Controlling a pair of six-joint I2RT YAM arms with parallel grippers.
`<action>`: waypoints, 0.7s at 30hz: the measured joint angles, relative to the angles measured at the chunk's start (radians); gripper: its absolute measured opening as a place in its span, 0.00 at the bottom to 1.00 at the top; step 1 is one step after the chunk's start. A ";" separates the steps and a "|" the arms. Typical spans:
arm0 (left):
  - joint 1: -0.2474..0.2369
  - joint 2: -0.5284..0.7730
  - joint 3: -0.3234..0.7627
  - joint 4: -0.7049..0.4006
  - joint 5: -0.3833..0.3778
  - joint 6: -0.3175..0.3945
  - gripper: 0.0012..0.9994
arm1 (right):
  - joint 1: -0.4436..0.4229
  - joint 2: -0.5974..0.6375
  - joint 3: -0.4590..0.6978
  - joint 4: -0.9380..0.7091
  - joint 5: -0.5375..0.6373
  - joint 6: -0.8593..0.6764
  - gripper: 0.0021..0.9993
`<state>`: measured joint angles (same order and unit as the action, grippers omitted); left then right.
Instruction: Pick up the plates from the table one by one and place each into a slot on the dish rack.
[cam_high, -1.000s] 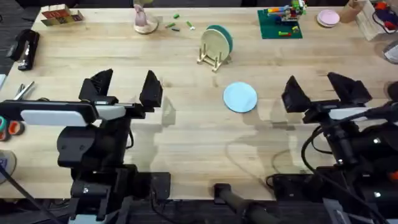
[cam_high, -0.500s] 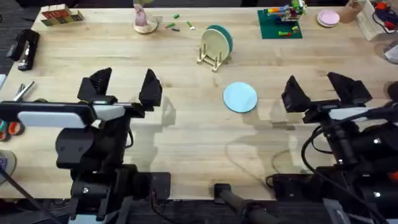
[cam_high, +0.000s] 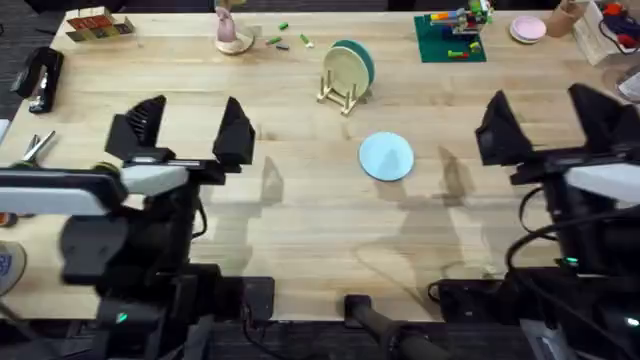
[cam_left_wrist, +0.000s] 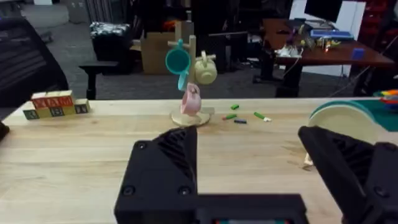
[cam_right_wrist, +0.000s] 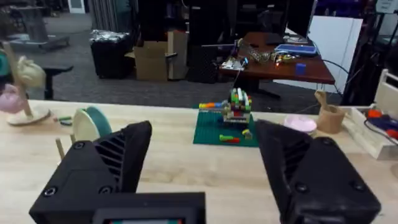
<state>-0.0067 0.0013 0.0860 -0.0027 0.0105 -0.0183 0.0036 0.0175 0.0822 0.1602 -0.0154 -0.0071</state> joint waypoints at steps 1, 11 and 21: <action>0.000 0.004 0.032 -0.030 0.000 -0.001 0.99 | 0.000 0.013 0.028 -0.019 0.000 0.000 0.99; 0.000 0.228 0.385 -0.310 0.000 -0.005 0.99 | 0.000 0.280 0.384 -0.295 0.000 0.000 1.00; 0.000 0.627 0.793 -0.669 0.011 -0.005 0.99 | 0.000 0.675 0.779 -0.698 -0.007 0.000 0.99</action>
<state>-0.0067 0.6284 0.8786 -0.6718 0.0211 -0.0235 0.0036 0.6925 0.8612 -0.5382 -0.0228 -0.0071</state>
